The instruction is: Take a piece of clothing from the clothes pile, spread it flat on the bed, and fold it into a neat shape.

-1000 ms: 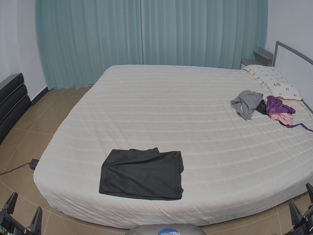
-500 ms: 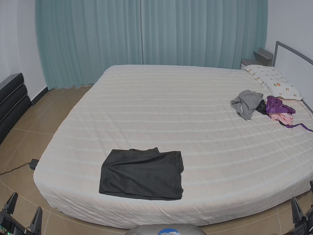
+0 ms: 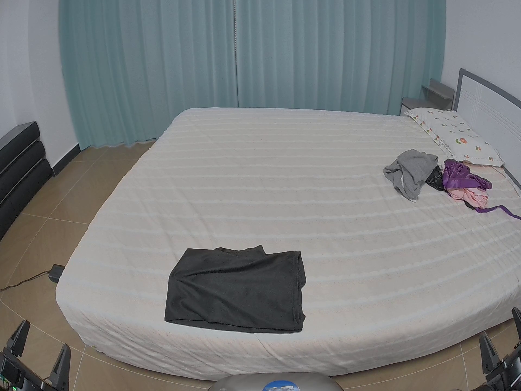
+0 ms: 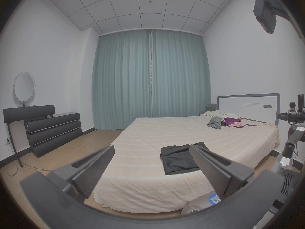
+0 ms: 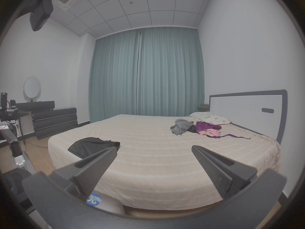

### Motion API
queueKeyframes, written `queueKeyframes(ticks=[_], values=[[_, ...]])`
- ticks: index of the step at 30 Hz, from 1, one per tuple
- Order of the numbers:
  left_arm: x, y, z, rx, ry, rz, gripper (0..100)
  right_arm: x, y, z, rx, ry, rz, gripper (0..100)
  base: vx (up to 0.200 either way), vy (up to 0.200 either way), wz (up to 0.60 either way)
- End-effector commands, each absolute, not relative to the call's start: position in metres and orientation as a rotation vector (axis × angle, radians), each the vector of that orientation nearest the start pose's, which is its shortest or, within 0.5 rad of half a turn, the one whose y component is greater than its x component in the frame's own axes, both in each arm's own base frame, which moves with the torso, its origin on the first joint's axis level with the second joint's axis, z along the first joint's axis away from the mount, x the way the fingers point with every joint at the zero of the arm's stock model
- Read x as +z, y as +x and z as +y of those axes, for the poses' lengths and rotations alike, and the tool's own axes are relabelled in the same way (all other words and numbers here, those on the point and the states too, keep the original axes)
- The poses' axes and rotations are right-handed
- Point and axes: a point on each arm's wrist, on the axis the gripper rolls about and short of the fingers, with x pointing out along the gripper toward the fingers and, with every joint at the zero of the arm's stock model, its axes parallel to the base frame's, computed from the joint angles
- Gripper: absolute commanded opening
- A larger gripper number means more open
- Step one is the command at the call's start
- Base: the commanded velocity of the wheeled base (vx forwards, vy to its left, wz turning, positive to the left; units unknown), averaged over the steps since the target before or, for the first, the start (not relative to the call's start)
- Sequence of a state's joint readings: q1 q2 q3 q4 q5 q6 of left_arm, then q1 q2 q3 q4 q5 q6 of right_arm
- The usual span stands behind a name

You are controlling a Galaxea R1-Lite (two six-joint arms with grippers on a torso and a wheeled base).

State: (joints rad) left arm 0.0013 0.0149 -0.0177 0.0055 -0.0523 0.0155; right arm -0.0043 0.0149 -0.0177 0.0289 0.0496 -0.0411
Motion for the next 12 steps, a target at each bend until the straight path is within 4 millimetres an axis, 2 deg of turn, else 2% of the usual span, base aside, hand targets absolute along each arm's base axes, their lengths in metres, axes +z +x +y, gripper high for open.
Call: queueKeyframes(ticks=[1, 12], values=[[0.0750, -0.0223, -0.0012, -0.051, 0.015, 0.013, 100, 0.0753, -0.0233, 0.0010, 0.034, -0.026, 0.021, 100, 0.000, 0.000, 0.00], [0.0752, -0.0222, -0.0009, -0.037, 0.015, 0.012, 100, 0.0752, -0.0228, 0.0009, 0.035, -0.023, 0.007, 100, 0.000, 0.000, 0.00]])
